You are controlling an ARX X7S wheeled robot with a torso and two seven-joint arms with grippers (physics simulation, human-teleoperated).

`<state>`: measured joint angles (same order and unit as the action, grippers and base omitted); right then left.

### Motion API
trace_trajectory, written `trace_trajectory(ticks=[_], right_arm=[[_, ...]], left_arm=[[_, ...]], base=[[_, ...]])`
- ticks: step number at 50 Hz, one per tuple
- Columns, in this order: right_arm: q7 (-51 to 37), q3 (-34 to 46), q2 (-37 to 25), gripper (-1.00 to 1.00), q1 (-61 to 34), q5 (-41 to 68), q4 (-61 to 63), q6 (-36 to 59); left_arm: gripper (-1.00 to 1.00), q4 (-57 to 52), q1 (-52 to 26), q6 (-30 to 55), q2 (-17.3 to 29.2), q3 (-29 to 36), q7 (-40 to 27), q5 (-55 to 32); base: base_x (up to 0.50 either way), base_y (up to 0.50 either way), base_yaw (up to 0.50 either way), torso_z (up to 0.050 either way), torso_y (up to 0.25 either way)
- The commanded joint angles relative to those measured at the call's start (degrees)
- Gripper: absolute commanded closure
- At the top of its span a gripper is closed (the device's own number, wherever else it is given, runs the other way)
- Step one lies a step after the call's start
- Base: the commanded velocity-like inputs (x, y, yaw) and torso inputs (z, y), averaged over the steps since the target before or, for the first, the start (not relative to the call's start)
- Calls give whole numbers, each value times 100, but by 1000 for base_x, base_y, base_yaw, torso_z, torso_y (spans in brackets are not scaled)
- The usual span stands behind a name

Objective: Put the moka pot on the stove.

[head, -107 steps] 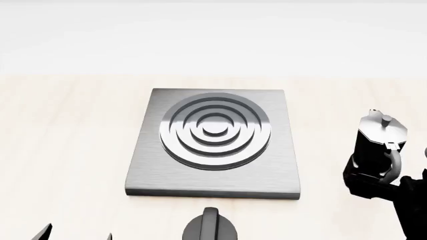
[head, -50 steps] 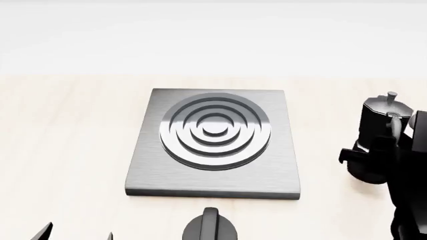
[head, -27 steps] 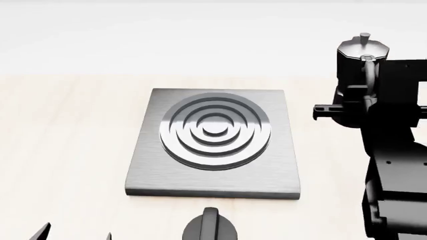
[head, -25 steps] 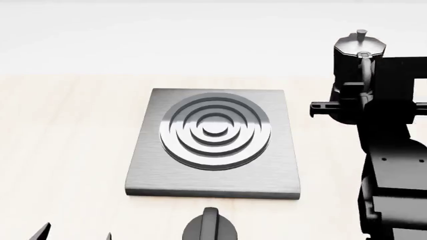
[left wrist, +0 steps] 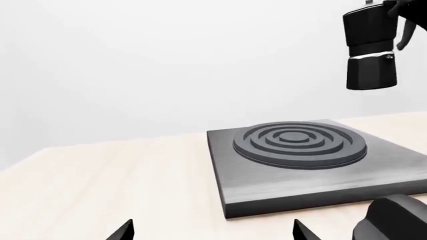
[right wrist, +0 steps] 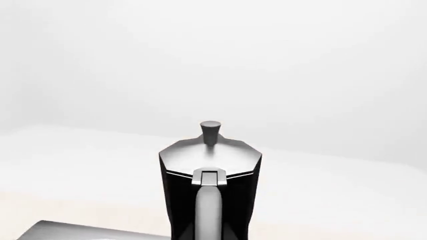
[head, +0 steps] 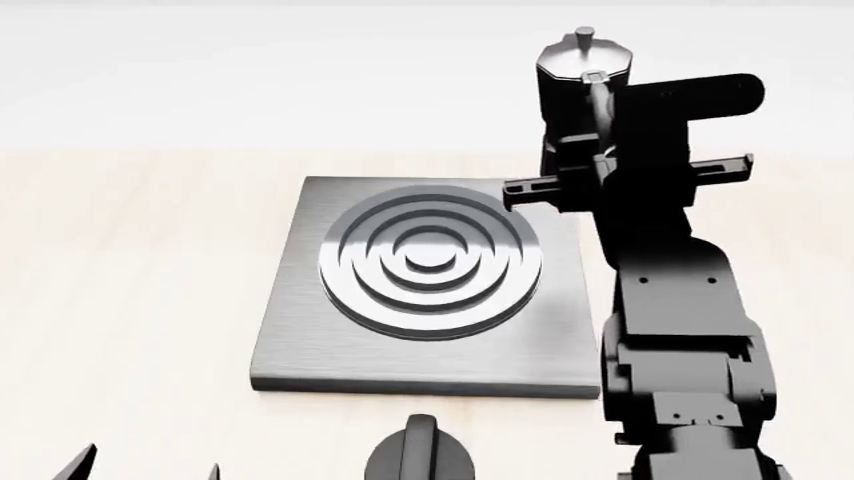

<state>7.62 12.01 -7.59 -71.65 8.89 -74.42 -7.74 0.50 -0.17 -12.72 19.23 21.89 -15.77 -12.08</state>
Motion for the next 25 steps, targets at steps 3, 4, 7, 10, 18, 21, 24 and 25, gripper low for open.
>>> trace_trajectory(ticks=[3, 4, 7, 10, 18, 21, 24, 25], right_arm=[[333, -579, 462, 100, -235, -486, -56, -153], [356, -618, 485, 100, -236, -507, -56, -152], [431, -704, 578, 100, -238, -576, -56, -137], [482, -738, 646, 100, -240, -654, -56, -124], [510, -644, 746, 100, -243, -693, -56, -43], [478, -315, 756, 100, -266, -360, -56, 0], [444, 128, 757, 100, -277, 98, -56, -7], [426, 367, 757, 100, -282, 337, -56, -17]], left_arm=[[-100, -14, -19, 22, 11, 18, -24, 2], [-100, -27, -16, 28, 15, 17, -28, -1], [-100, -25, -8, 18, 19, 24, -35, 8], [-100, -28, -14, 20, 25, 21, -38, 0], [-100, -16, -10, 3, 30, 34, -40, -8], [-100, -13, -7, -7, 31, 35, -49, -5], [-100, -24, -6, -1, 36, 39, -55, -5], [-100, -20, -6, -11, 37, 38, -57, -3]], base=[[0, 0, 0, 0, 3], [0, 0, 0, 0, 0], [0, 0, 0, 0, 0], [0, 0, 0, 0, 0], [0, 0, 0, 0, 1], [0, 0, 0, 0, 3], [0, 0, 0, 0, 0], [0, 0, 0, 0, 0]])
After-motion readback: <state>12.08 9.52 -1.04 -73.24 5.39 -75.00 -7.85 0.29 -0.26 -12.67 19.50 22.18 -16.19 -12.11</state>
